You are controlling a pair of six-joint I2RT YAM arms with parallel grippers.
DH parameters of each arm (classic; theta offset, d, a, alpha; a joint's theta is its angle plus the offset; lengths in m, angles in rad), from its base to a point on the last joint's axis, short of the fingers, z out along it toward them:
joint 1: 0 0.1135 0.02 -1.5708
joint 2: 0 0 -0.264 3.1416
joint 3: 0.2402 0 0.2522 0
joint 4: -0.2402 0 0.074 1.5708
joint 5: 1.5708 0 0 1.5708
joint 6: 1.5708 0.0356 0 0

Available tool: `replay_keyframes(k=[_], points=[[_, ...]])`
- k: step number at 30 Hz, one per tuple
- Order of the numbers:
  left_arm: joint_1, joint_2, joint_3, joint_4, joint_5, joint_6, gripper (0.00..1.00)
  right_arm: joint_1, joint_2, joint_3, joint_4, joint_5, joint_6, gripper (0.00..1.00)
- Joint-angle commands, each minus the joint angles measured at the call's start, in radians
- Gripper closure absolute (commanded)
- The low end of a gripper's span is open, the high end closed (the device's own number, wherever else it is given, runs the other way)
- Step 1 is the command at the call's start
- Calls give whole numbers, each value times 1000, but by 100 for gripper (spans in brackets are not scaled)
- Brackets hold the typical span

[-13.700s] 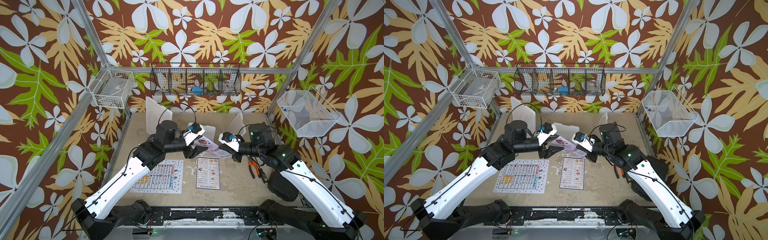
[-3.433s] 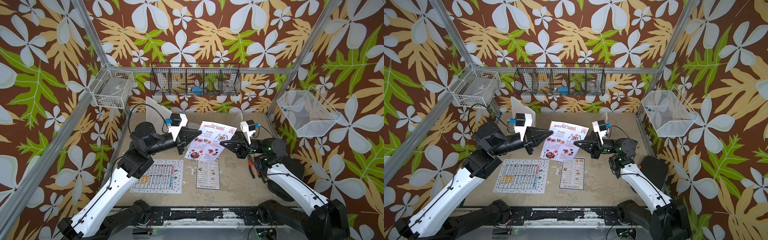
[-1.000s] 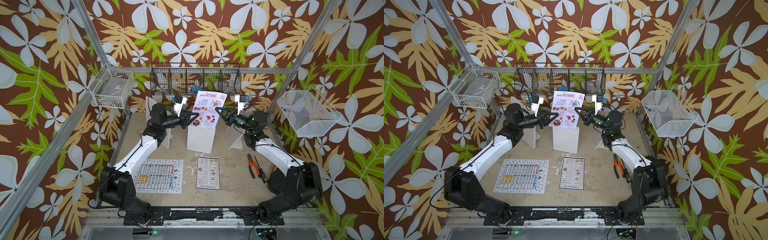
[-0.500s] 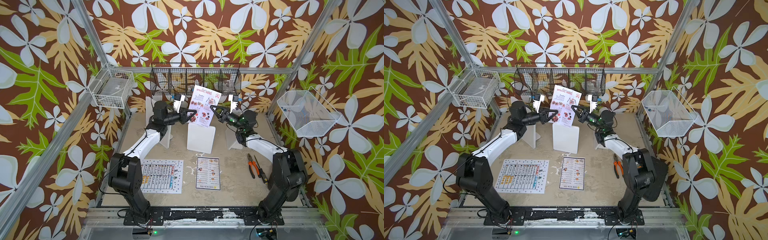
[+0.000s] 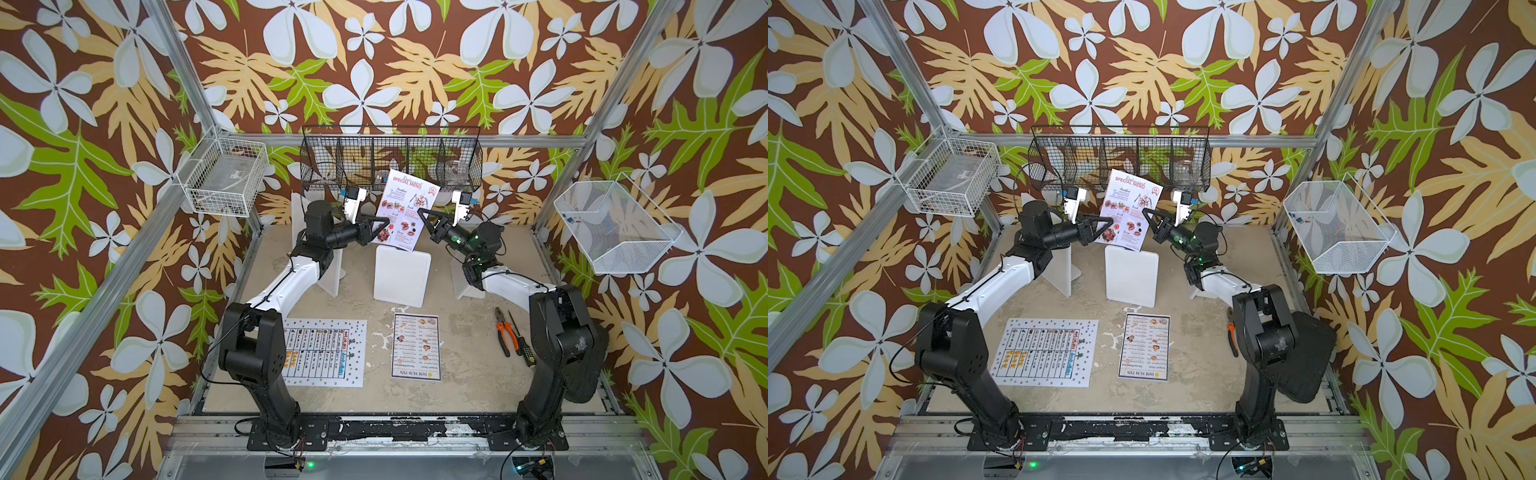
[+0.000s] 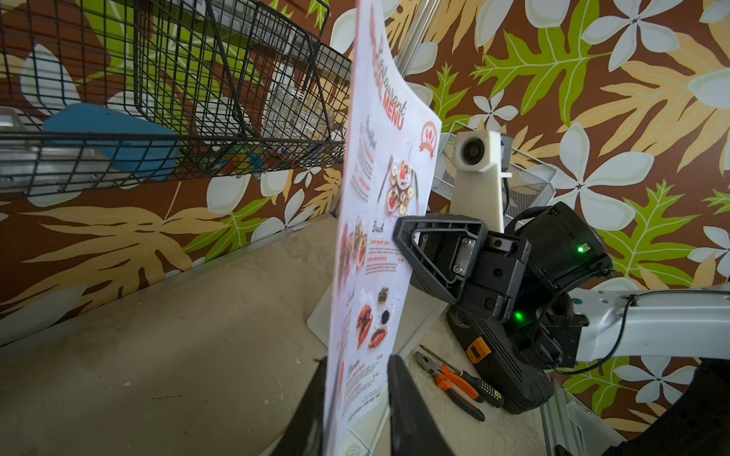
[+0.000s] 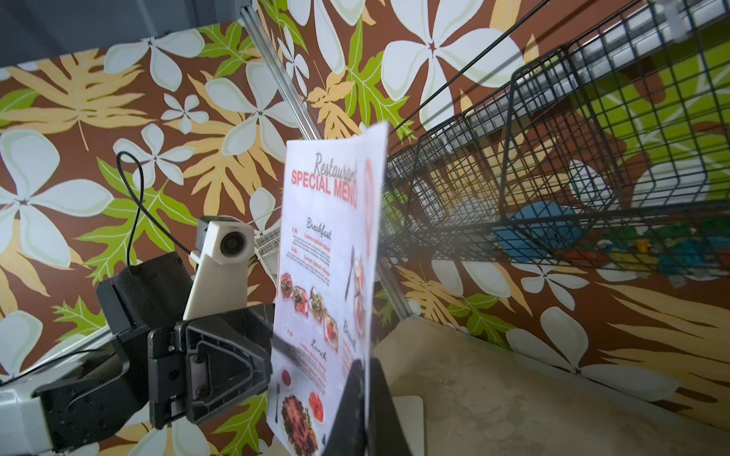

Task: Insert the menus into the narrow rack
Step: Insert the menu into the narrow rack.

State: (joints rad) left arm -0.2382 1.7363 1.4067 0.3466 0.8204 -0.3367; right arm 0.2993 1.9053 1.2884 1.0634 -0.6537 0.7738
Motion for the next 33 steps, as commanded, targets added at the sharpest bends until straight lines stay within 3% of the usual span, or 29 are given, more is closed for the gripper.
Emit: replay_keyframes(k=[1,11,33], points=[[3,8,11,-2,11,3,74,1,20,32,59,15,7,100],[5,43,49,-18,6,6,73,3,70,74,50,19,9,100],[5,61,55,-20,10,2,73,17,19,-26,61,44,7,100]])
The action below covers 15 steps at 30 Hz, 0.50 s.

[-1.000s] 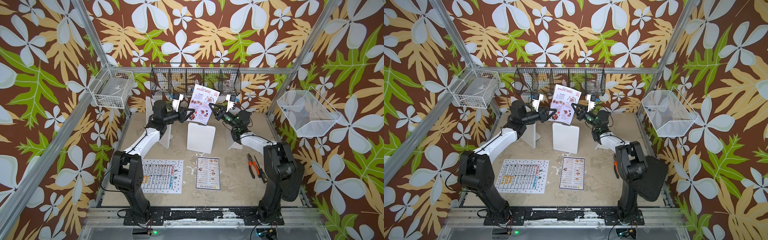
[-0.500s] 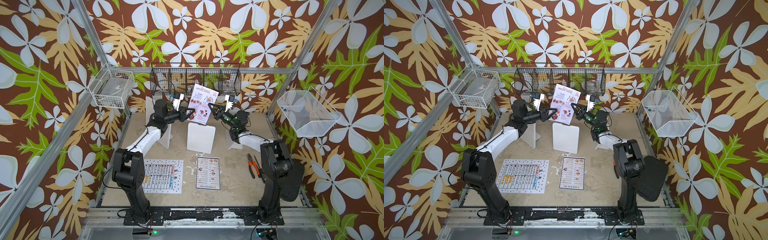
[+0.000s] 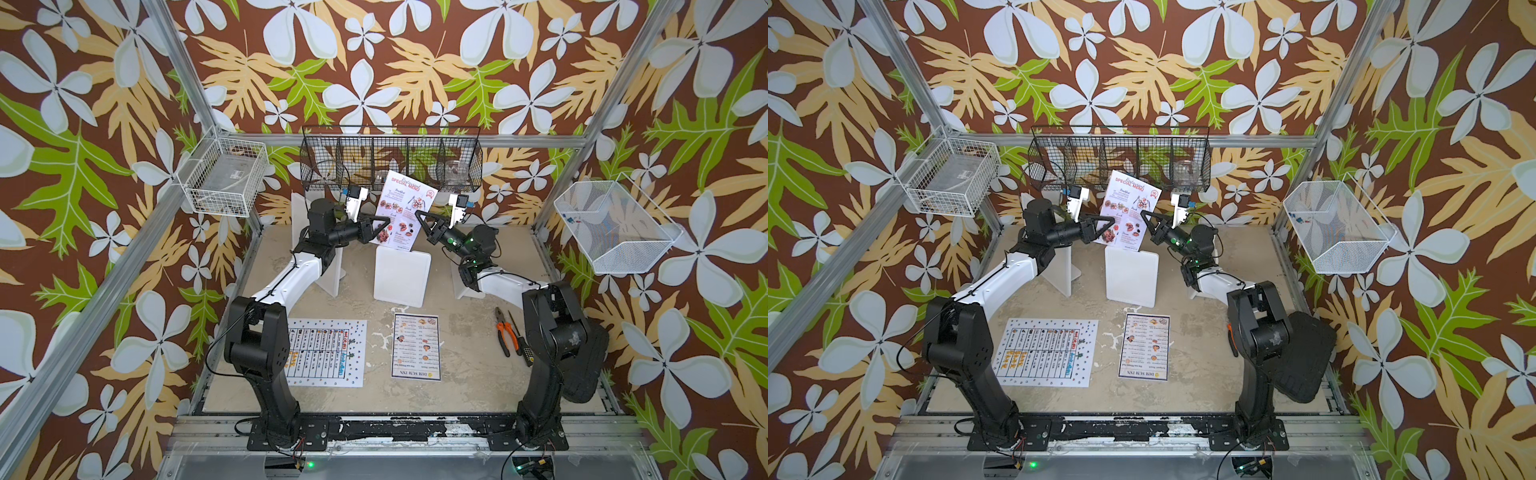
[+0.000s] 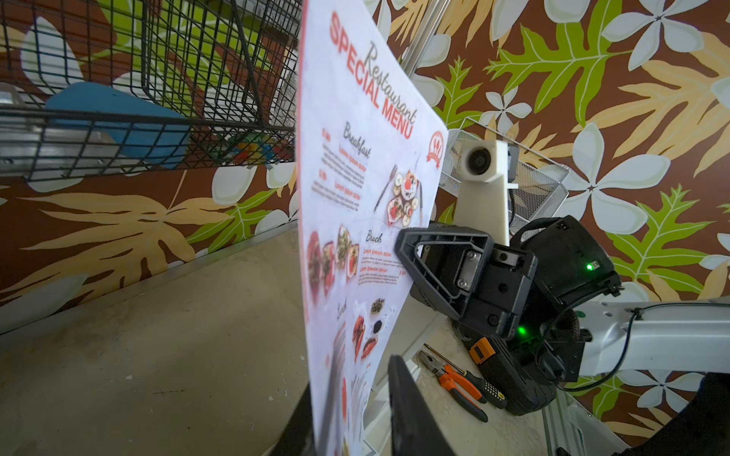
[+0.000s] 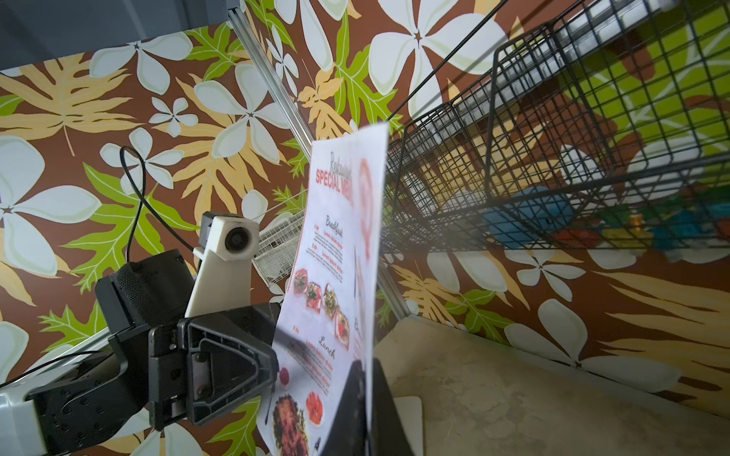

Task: Insert the menus into the narrow rack
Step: Insert the menu into the narrow rack.

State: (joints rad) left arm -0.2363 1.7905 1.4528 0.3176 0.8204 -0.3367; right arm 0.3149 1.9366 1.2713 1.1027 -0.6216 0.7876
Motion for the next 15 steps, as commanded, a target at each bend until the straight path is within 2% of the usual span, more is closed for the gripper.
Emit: replay_keyframes(k=[1,15], points=[[2,10,10,9,10,0,73,2,-17,-18,22,17,-8,100],[3,38,29,11,25,-8,63,0,-61,-66,11,56,-16,100]])
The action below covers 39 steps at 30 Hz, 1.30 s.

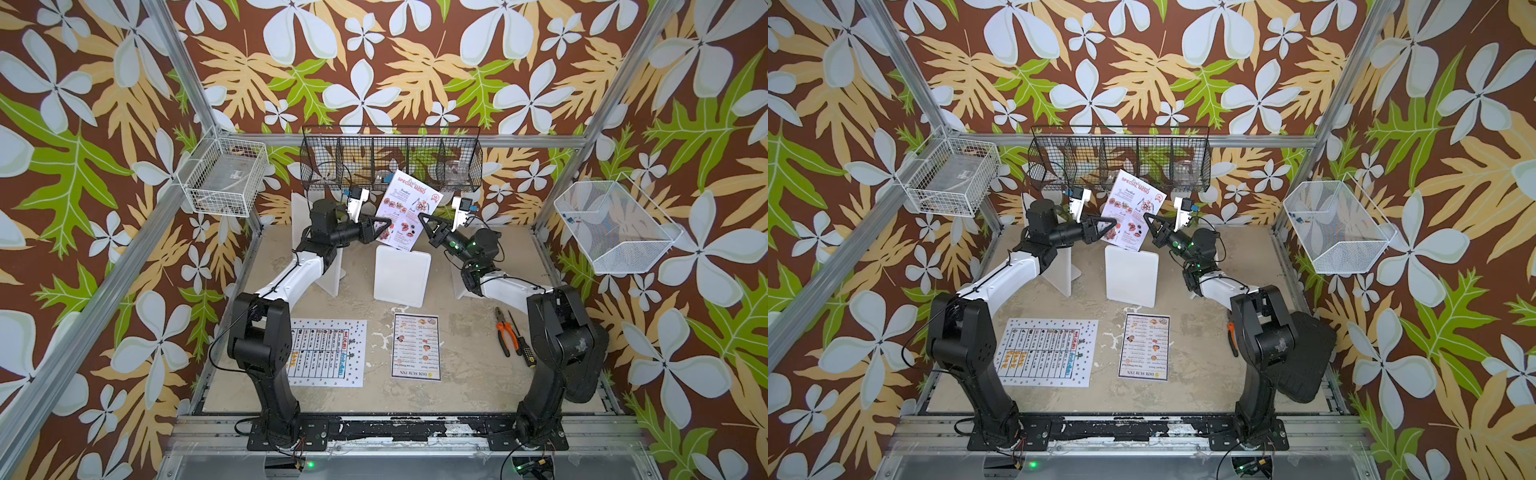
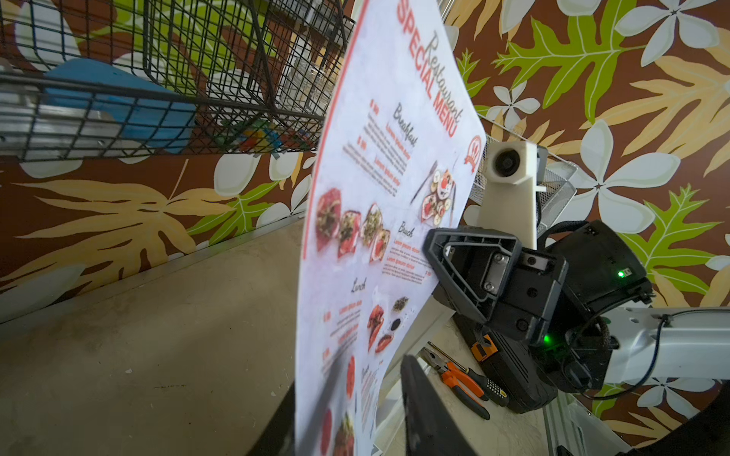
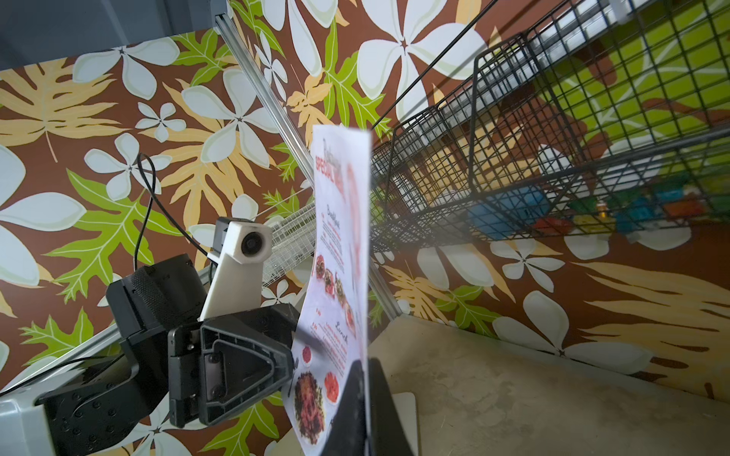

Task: Insert the menus into the narrow rack
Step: Insert the menu into the narrow rack.

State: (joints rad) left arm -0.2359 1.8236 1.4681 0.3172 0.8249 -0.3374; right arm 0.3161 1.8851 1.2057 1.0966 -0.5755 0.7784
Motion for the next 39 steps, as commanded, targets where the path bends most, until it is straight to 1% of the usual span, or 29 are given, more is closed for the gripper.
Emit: replay_keyframes(k=[1,21,24,38,39], points=[[1,9,15,11,22,-8,63,0,-12,-1,18,9,-5,100],[2,22,15,15,53,-14,60,-12,-30,-52,32,15,-1,100],[1,25,14,20,65,-19,58,-15,-35,-59,37,10,-1,100],[2,31,3,37,100,-32,56,-36,-58,-115,81,-12,12,100],[2,31,4,38,102,-34,56,-37,-58,-113,83,-33,12,100]])
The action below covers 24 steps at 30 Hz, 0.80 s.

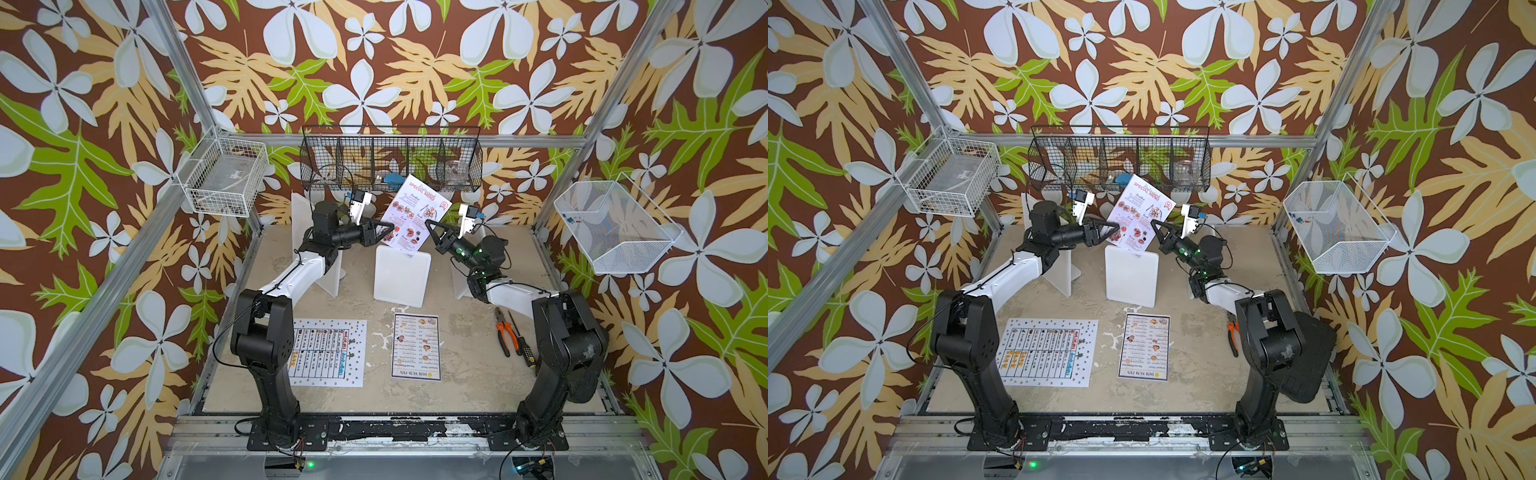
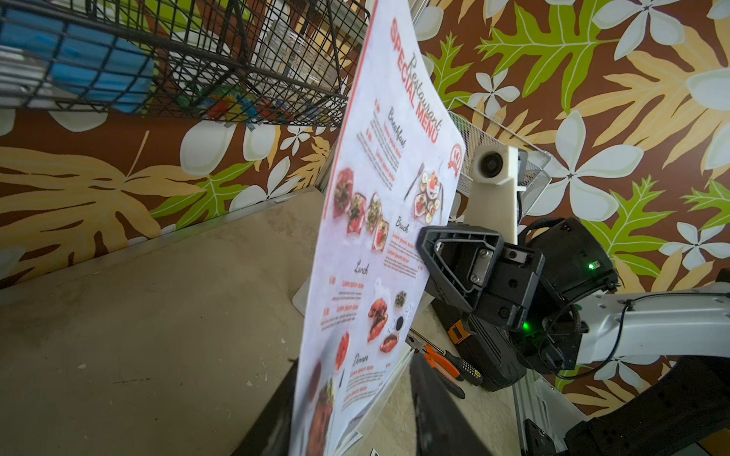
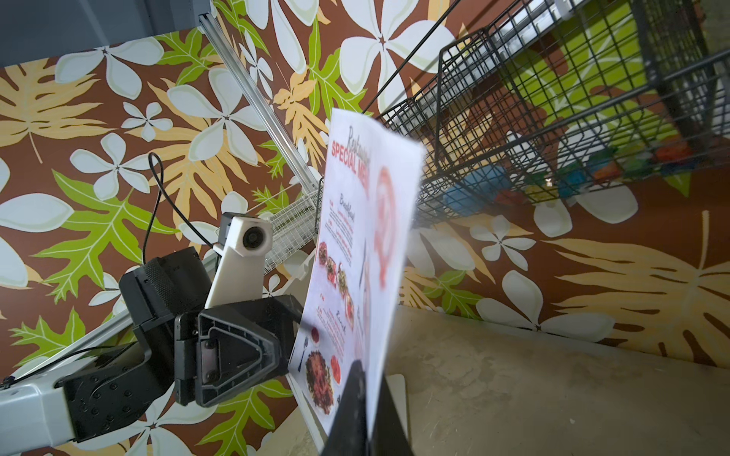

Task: Insert the menus into the narrow rack
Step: Insert the menu into the narrow rack.

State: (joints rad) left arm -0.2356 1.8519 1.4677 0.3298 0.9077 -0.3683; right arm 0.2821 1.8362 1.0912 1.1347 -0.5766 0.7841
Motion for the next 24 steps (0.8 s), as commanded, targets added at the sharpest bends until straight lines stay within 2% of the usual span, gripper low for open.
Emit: replay_keyframes(k=[1,24], points=[[1,4,5,26,21,-4,56,-5,-9,1,45,-40,6,100],[0,7,12,22,37,-3,50,-57,6,2,83,-228,34,100]])
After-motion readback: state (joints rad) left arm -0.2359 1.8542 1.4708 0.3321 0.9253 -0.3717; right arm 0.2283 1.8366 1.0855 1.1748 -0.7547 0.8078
